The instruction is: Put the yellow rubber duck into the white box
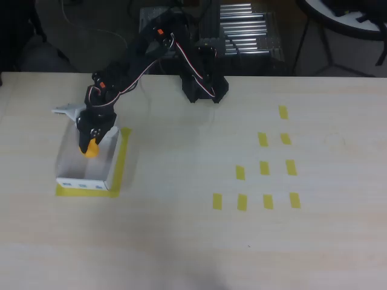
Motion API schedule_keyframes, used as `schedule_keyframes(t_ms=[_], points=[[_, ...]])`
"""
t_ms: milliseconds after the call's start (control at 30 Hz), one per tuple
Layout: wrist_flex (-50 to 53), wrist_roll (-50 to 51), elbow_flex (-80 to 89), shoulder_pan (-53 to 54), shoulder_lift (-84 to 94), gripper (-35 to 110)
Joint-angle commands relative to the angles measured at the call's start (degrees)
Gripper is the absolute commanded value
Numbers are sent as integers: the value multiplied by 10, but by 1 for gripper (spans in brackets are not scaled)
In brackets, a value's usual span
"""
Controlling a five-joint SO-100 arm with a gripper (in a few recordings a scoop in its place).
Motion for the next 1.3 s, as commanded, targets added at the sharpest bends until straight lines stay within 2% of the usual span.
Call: schedule_keyframes(t_ms=[0, 233, 800, 933, 1000, 1133, 1267], points=[[-8, -30, -57, 4, 12, 1], [-25, -65, -41, 1, 12, 19], [-25, -80, -39, -2, 18, 27], [-25, -78, -28, -9, 41, 24], [-19, -65, -24, -18, 73, 17], [23, 11, -31, -54, 177, 0], [77, 87, -35, -116, 303, 0]])
